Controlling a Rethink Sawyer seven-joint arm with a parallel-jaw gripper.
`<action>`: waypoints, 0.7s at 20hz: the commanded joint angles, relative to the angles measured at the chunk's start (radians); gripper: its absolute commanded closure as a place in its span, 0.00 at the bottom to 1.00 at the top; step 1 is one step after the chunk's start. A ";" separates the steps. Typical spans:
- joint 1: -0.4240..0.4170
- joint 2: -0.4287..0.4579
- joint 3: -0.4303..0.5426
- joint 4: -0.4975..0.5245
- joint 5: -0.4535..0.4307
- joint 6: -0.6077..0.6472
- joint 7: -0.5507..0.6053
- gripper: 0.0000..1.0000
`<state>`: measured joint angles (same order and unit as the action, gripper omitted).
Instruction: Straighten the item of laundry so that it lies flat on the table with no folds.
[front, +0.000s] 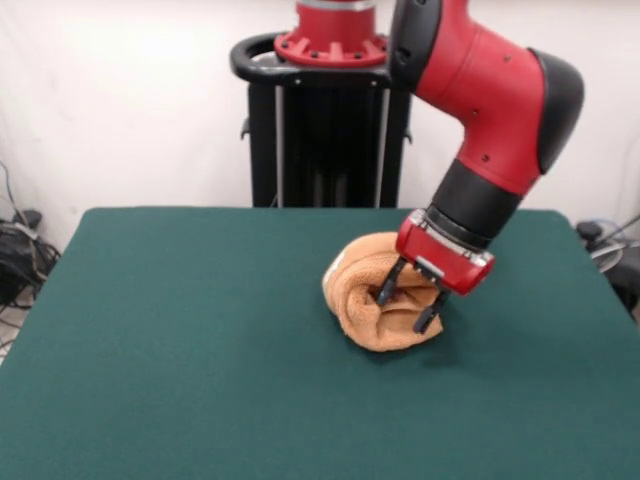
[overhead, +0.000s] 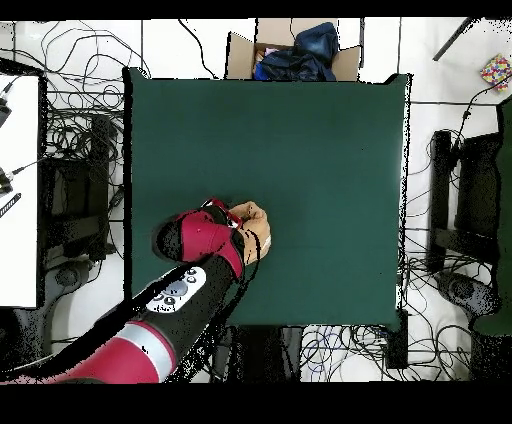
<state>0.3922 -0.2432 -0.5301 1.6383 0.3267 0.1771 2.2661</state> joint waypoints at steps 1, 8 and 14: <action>-0.054 -0.034 0.186 -0.036 -0.045 0.151 0.020 0.00; -0.077 -0.054 0.230 -0.019 -0.060 0.168 0.032 0.00; -0.111 -0.073 0.290 0.002 -0.059 0.211 0.040 0.00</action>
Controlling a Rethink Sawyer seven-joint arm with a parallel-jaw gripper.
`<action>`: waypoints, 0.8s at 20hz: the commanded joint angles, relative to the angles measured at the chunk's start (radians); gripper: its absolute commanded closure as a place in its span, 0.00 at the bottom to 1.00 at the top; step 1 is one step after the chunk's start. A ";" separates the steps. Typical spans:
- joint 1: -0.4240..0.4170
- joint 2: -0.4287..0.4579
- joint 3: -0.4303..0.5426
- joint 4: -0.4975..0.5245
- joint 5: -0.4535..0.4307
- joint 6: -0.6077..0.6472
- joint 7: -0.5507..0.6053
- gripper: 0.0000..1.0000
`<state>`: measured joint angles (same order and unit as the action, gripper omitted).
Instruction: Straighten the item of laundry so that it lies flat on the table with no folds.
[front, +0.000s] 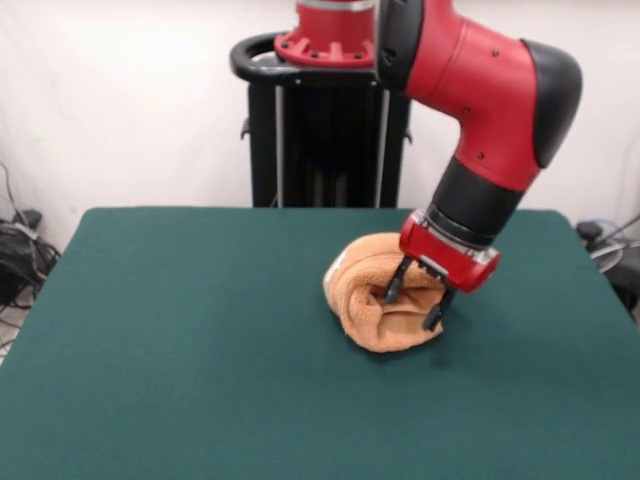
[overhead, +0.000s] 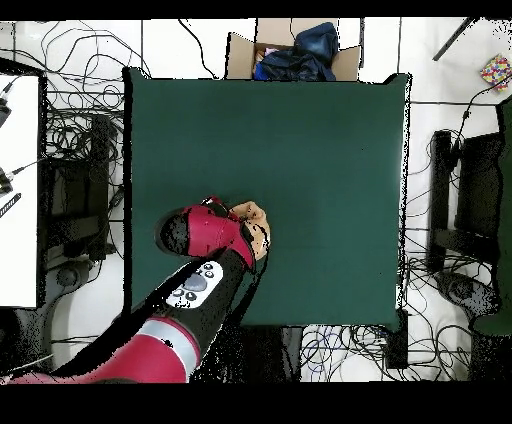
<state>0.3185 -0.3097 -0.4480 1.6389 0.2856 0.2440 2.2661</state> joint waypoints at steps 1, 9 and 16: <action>-0.042 -0.009 0.215 0.004 -0.017 0.155 0.040 0.00; -0.071 -0.006 0.244 -0.006 -0.033 0.235 0.024 0.00; -0.093 -0.001 0.262 -0.012 -0.052 0.259 0.014 0.00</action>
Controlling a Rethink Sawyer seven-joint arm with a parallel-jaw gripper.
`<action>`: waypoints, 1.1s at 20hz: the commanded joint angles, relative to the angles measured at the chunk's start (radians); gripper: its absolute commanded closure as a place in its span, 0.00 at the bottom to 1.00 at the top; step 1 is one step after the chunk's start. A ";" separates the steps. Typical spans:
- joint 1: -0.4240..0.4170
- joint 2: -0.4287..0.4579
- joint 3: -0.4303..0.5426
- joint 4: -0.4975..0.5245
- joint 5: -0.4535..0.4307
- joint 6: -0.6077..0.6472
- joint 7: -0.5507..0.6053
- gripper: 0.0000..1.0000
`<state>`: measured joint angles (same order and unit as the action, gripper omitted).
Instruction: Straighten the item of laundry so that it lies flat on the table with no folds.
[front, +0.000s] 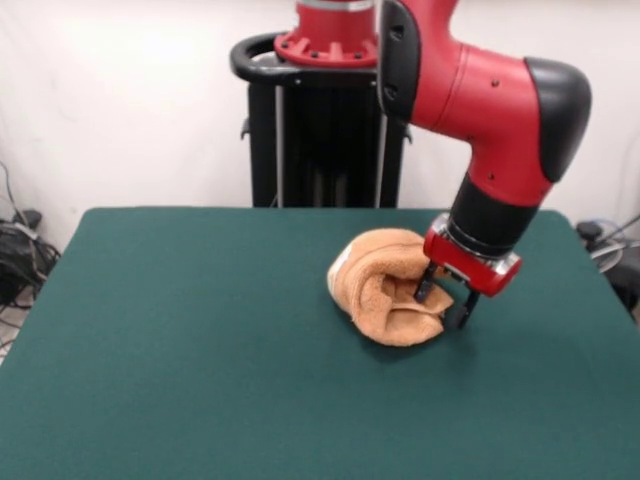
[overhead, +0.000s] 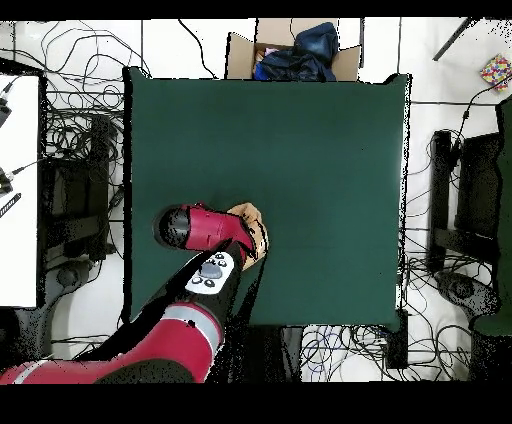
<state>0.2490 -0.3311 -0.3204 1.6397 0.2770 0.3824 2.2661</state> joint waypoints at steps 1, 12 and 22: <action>-0.024 0.021 0.133 -0.014 -0.047 0.128 0.016 0.00; -0.041 0.023 0.126 -0.027 -0.064 0.210 0.040 0.00; -0.064 0.026 0.146 -0.048 -0.087 0.256 0.003 1.00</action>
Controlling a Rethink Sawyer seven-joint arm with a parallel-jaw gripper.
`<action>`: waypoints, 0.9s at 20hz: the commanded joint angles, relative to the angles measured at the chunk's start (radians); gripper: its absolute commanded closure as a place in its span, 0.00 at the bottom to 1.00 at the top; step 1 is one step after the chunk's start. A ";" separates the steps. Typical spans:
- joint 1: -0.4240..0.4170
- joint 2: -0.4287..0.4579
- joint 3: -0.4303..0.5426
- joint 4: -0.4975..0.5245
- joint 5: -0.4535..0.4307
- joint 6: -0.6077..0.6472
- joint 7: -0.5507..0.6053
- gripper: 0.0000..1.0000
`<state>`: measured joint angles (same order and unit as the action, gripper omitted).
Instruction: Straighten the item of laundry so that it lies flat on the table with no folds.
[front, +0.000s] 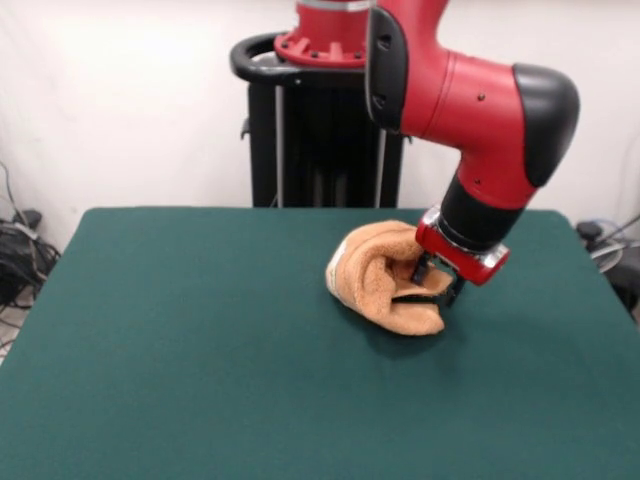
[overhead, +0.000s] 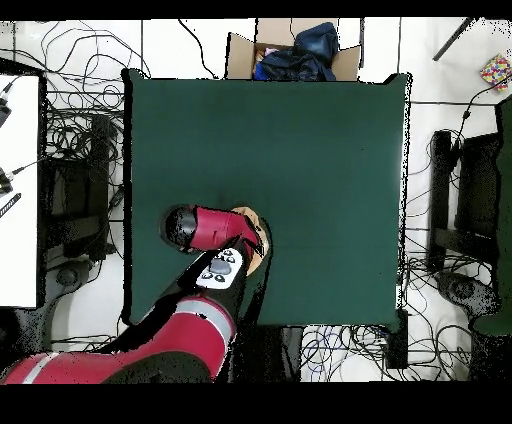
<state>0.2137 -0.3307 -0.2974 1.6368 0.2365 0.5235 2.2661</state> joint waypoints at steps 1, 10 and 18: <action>-0.029 0.025 0.124 -0.044 -0.047 0.112 0.002 1.00; -0.047 0.038 0.139 -0.078 -0.069 0.123 0.001 1.00; -0.041 0.025 0.134 -0.069 -0.087 0.076 0.039 1.00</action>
<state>0.1781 -0.3231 -0.2511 1.6102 0.1802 0.5486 2.2661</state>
